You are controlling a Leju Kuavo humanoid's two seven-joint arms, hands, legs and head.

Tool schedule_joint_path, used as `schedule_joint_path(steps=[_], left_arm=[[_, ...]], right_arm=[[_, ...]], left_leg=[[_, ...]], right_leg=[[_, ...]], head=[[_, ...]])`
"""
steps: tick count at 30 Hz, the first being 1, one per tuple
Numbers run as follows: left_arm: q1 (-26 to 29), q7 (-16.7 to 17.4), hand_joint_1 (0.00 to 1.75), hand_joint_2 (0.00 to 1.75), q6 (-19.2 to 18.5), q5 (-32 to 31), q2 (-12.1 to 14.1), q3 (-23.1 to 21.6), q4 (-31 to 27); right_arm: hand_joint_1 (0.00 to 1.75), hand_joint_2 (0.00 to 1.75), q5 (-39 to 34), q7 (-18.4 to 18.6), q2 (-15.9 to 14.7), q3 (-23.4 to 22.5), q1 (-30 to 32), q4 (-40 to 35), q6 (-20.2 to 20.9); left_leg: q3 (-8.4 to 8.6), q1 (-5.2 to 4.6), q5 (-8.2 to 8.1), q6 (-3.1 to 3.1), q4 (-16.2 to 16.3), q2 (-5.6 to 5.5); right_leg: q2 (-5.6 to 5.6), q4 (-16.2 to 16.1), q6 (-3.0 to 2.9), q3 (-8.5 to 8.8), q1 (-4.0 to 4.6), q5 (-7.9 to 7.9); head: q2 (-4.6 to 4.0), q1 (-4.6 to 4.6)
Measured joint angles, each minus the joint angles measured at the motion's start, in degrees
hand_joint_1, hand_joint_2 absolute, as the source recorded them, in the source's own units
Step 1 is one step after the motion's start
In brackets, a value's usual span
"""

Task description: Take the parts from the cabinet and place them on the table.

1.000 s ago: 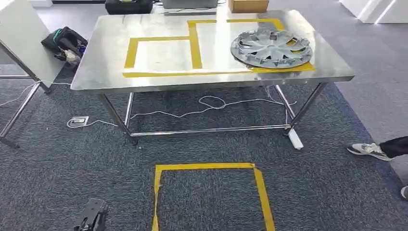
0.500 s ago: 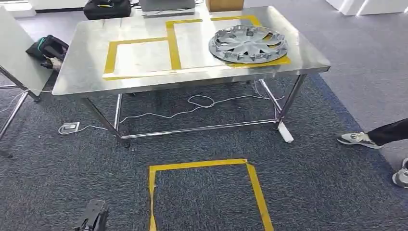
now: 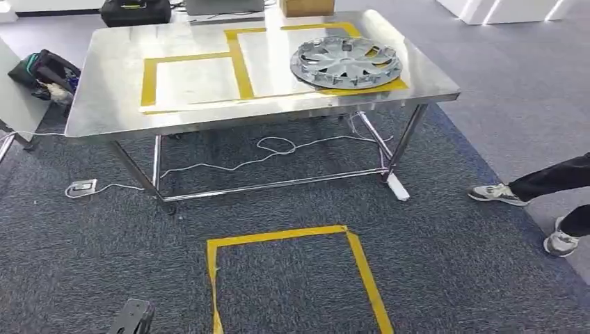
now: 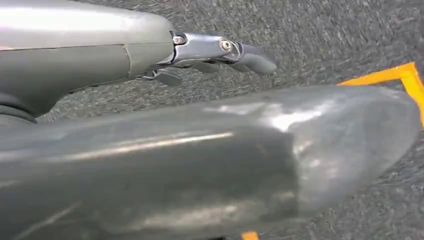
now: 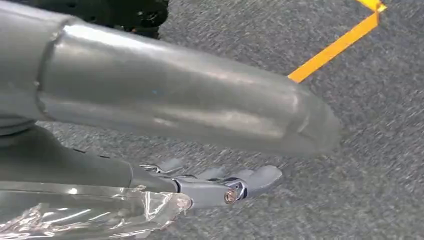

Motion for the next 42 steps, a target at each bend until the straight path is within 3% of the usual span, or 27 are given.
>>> schedule_joint_path(steps=[1,2,6,7,8,9,11,12,13,14,16,17,18,22,23,24,25,27,28,29,30,32,33,36,38,40,42], left_arm=[[-0.03,-0.05,0.00,0.00,0.11,0.00,-0.02,-0.18,-0.13],[-0.06,-0.07,0.00,0.00,0.18,0.00,0.02,-0.33,-0.22],[0.01,-0.09,0.00,0.00,0.31,0.13,0.28,-0.92,-0.64],[0.00,-0.09,0.00,0.00,0.29,0.15,0.35,-0.99,-0.77],[0.01,-0.09,0.00,0.00,0.29,0.15,0.35,-1.07,-0.89],[0.02,-0.13,0.00,0.00,0.31,0.17,0.37,-1.16,-0.98],[0.08,-0.13,0.00,0.00,0.50,0.46,0.48,-1.36,-1.01],[0.12,-0.13,0.00,0.00,0.53,0.68,0.48,-1.53,-1.03],[0.16,-0.11,0.00,0.00,0.53,0.92,0.50,-1.79,-1.07],[0.18,-0.05,0.00,0.00,0.59,1.20,0.55,-1.93,-1.18],[0.12,0.00,0.00,0.00,0.90,1.29,1.05,-2.23,-1.86],[-0.02,0.08,0.00,0.00,1.16,1.55,1.31,-2.32,-2.12],[-0.13,0.13,0.00,0.00,1.31,1.84,1.40,-2.49,-2.36],[-0.94,0.11,0.00,0.00,1.27,2.97,1.55,-3.19,-2.80],[-1.14,0.09,0.00,0.00,1.20,3.13,1.57,-3.37,-2.86],[-1.26,0.06,0.00,0.00,1.18,3.28,1.66,-3.52,-2.86],[-1.31,0.04,0.00,0.00,1.18,3.41,1.68,-3.63,-2.86],[-1.24,0.04,0.00,0.00,1.18,3.52,1.70,-3.83,-2.86],[-1.26,0.04,0.00,0.00,1.18,3.52,1.70,-3.91,-2.86],[-1.33,0.04,0.00,0.00,1.14,3.52,1.68,-4.00,-2.86],[-1.39,0.04,0.00,0.00,1.09,3.58,1.68,-4.07,-2.86],[-1.63,-0.02,0.00,0.00,0.79,3.93,1.66,-4.18,-2.86],[-1.80,-0.05,0.00,0.00,0.55,4.17,1.71,-4.20,-2.86],[-2.50,-0.07,0.00,0.00,-0.02,4.33,1.77,-4.24,-2.86],[-2.90,-0.07,0.00,0.00,-0.41,4.37,1.79,-4.31,-2.84],[-3.03,-0.07,0.00,0.00,-0.68,4.37,1.79,-4.39,-2.84],[-3.04,-0.07,0.00,0.00,-0.74,4.57,1.81,-4.39,-2.78]], right_arm=[[0.00,0.00,0.00,0.15,0.00,0.07,0.22,-0.49,0.02],[0.00,0.00,0.04,0.42,0.00,0.13,0.35,-0.99,0.09],[0.00,0.00,0.44,1.05,0.28,0.20,1.14,-2.23,0.17],[0.00,0.00,0.50,1.05,0.44,0.22,1.35,-2.51,0.18],[0.00,0.00,0.55,1.11,0.52,0.22,1.46,-2.84,0.20],[0.00,0.00,0.59,1.31,0.61,0.22,1.43,-3.10,0.28],[0.00,0.00,0.83,1.79,0.81,0.20,1.47,-3.65,0.55],[0.00,0.00,1.09,2.14,0.94,0.09,1.60,-3.85,0.74],[0.00,0.00,1.27,2.43,1.05,0.00,1.74,-4.00,1.01],[0.00,0.00,1.64,2.62,1.31,-0.04,1.80,-4.18,1.31],[0.00,0.00,2.10,2.78,1.66,-0.15,1.74,-4.44,1.97],[0.00,0.00,2.44,2.80,1.79,-0.22,1.70,-4.61,2.40],[0.00,0.00,2.88,2.78,1.92,-0.52,1.57,-4.79,2.84],[0.00,0.00,4.46,2.78,2.56,-2.19,1.41,-4.96,4.74],[0.00,0.00,4.81,2.78,2.69,-2.60,1.30,-5.01,5.05],[0.00,0.00,5.05,2.75,2.84,-2.86,1.14,-5.03,5.18],[0.00,0.00,5.09,2.75,2.84,-3.17,0.77,-5.03,5.31],[0.00,0.00,5.16,2.75,2.95,-3.71,0.36,-5.03,5.38],[0.00,0.00,5.18,2.75,3.06,-3.87,0.39,-5.03,5.38],[0.00,0.00,5.18,2.75,3.10,-4.00,0.43,-5.03,5.38],[0.00,0.00,5.20,2.75,3.13,-4.09,0.40,-5.03,5.46],[0.00,0.00,5.49,2.58,3.15,-4.33,0.10,-5.01,5.81],[0.00,0.00,5.62,2.34,3.17,-4.39,-0.29,-4.92,5.88],[0.00,0.00,5.68,1.81,3.15,-4.46,-1.44,-4.29,5.90],[0.00,0.00,5.57,1.57,3.15,-4.48,-1.71,-3.89,5.47],[0.00,0.00,5.46,1.49,3.15,-4.48,-2.17,-3.67,5.16],[0.00,0.00,5.33,1.40,3.15,-4.50,-2.64,-3.43,4.94]], left_leg=[[0.01,0.01,0.02,-0.21,0.14,0.26],[0.13,-0.16,0.01,-0.53,0.37,0.50],[0.05,-0.16,0.18,-1.95,0.55,1.30],[-0.05,-0.10,-0.01,-2.36,0.70,1.33],[-0.51,0.01,-1.14,-2.79,1.68,0.09],[-1.88,0.03,-3.61,-3.03,4.83,-0.82],[-6.17,0.12,-8.12,-3.29,14.13,-1.38],[-8.12,0.13,-9.35,-3.35,18.14,-1.40],[-8.83,0.16,-8.91,-3.36,19.27,-1.41],[-8.13,0.16,-7.20,-3.30,17.77,-1.41],[-3.98,0.31,-1.85,-3.05,8.88,-1.71],[-1.84,0.43,0.05,-2.96,4.43,-2.75],[-0.73,0.39,0.18,-2.88,1.69,-4.22],[-0.58,0.20,-0.47,-1.46,1.02,-3.40],[-0.57,0.50,-0.17,-0.97,0.80,-2.84],[-0.57,0.48,-0.27,-0.62,0.80,-2.69],[-0.58,0.41,-0.31,-0.33,0.81,-2.25],[-0.61,0.23,-0.42,-0.15,0.84,-1.37],[-0.58,0.16,-0.47,-0.09,0.85,-1.05],[-0.49,0.12,-0.52,-0.05,0.85,-0.77],[-0.35,0.10,-0.60,-0.13,0.86,-0.49],[0.16,0.10,-0.89,-0.45,0.86,0.06],[0.35,-0.13,-1.04,-0.69,0.89,0.27],[0.37,-0.29,-1.14,-1.53,1.04,0.84],[0.28,-0.08,-1.40,-2.32,1.12,0.99],[-1.52,0.01,-4.87,-2.85,5.69,-0.93],[-6.17,0.13,-9.34,-3.11,15.41,-1.43]], right_leg=[[-0.79,-6.26,-0.09,3.69,0.00,2.21],[-2.67,-10.77,-0.20,6.65,0.00,3.07],[-1.55,-10.83,-1.62,5.47,0.54,3.89],[-1.28,-11.17,-2.16,5.47,0.26,4.31],[-1.09,-11.22,-2.51,5.94,0.08,4.58],[-0.73,-11.19,-2.84,5.62,0.03,4.80],[-0.03,-11.16,-3.07,5.15,0.06,5.05],[0.40,-11.15,-3.10,5.01,0.09,5.10],[0.83,-11.15,-3.09,4.99,0.09,5.12],[1.33,-11.14,-3.08,5.04,0.08,5.12],[2.30,-11.14,-2.92,5.32,0.03,5.04],[2.64,-11.14,-2.72,5.41,0.01,4.98],[3.04,-10.83,-2.22,4.91,0.44,4.77],[4.07,-11.13,-0.80,4.29,-0.01,4.76],[3.57,-10.56,-0.63,4.27,-0.04,4.44],[1.89,-8.65,-0.43,3.44,0.07,2.99],[0.87,-4.33,-0.22,1.26,0.07,0.34],[0.21,5.84,0.11,-3.78,0.06,-4.12],[0.19,8.32,0.18,-5.14,0.07,-4.48],[0.18,7.97,0.14,-5.15,0.07,-3.49],[0.16,5.13,0.04,-3.90,0.08,-1.38],[-0.80,-5.91,-0.41,1.57,0.09,4.16],[-2.47,-9.79,-0.62,3.53,0.18,5.11],[-1.28,-10.07,-1.29,2.96,0.49,5.21],[-0.70,-10.45,-2.31,3.78,0.19,5.68],[-0.28,-10.53,-2.91,3.45,0.05,6.05],[0.46,-10.52,-3.03,3.18,0.03,6.13]], head=[[0.00,0.06],[0.00,0.04],[0.00,-0.29],[0.00,-0.22],[0.00,-0.37],[0.00,-0.53],[0.00,-0.48],[0.00,-0.46],[0.00,-0.44],[0.00,-0.46],[0.00,-0.44],[0.00,-0.48],[0.00,-0.48],[0.00,-0.40],[0.00,-0.39],[0.00,-0.11],[0.00,0.02],[0.00,-0.07],[0.00,-0.07],[0.00,-0.07],[0.00,-0.07],[0.00,-0.04],[0.00,0.00],[0.00,-0.28],[0.00,-0.20],[0.00,-0.57],[0.00,-0.55]])
